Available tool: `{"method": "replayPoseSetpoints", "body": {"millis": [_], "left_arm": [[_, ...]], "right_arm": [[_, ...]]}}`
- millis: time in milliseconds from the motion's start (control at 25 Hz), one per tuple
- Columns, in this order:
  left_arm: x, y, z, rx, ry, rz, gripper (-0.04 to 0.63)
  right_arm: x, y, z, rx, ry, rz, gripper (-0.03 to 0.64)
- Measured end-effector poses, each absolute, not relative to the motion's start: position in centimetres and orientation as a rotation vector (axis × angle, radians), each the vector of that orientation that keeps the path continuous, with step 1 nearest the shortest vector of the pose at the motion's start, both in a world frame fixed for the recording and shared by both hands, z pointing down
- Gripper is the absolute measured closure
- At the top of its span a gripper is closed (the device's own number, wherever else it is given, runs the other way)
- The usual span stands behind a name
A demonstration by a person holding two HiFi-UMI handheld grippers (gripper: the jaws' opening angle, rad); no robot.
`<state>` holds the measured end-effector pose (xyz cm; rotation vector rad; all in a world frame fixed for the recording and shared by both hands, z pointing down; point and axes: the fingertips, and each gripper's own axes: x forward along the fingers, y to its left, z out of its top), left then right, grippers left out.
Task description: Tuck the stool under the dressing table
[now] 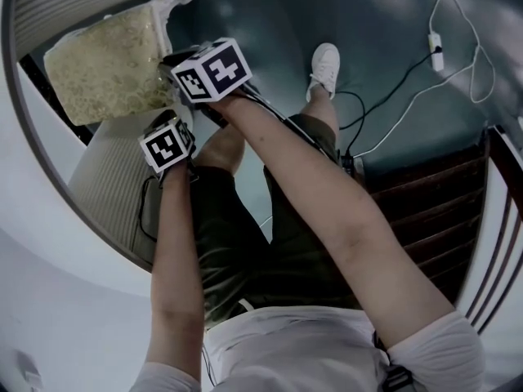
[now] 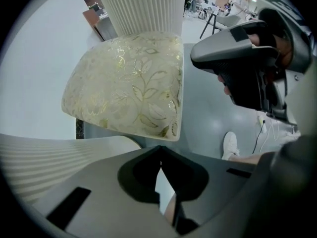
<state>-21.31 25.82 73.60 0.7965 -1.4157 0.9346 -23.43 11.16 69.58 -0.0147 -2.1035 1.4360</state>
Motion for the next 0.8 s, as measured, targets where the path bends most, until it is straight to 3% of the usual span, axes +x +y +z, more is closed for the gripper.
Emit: {"method": "replayPoseSetpoints", "body": {"millis": [120,800], "left_arm": [[-20.2,25.2,72.5,0.807,-1.421,0.926,0.591],[-12.0,13.8,59.1,1.082,-1.476,0.700,0.592]], "right_arm": [[-21.8,9.9,68.4,0.012,-2.140,1.384,0.607],[-9.3,2.0,56.0,0.115,-2.222,1.175,0.607]]}}
